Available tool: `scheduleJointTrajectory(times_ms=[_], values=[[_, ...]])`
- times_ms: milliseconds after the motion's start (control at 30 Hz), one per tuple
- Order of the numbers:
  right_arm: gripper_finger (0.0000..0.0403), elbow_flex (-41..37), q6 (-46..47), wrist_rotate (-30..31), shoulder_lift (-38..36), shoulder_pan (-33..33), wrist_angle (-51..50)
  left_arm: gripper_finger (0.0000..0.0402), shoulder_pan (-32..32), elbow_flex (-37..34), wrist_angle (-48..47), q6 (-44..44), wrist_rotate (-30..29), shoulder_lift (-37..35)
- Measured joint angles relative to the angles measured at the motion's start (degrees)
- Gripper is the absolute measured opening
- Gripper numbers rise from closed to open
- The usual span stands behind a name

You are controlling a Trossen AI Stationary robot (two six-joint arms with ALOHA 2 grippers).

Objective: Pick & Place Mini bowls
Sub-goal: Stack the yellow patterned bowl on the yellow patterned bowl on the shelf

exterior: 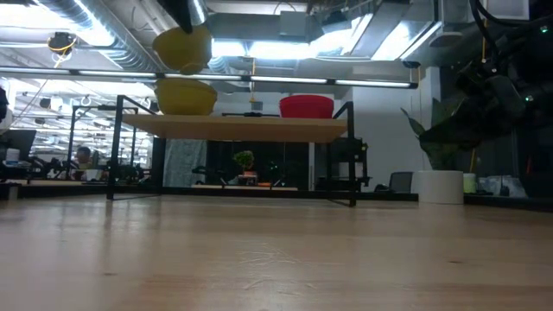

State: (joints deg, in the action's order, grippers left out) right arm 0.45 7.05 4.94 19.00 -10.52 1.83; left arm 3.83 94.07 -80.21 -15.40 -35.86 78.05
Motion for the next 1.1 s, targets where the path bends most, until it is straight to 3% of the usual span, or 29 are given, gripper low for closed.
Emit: scheduleJointTrajectory(times_ms=[600, 1100], values=[[0.0014, 0.0, 0.0, 0.0, 0.0, 0.0, 0.0, 0.0003, 0.1, -0.1, -1.3, -0.3, 0.8, 0.8], [0.0014, 0.0, 0.0, 0.0, 0.0, 0.0, 0.0, 0.0003, 0.9, -0.1, -3.6, 6.1, 1.1, 7.2]])
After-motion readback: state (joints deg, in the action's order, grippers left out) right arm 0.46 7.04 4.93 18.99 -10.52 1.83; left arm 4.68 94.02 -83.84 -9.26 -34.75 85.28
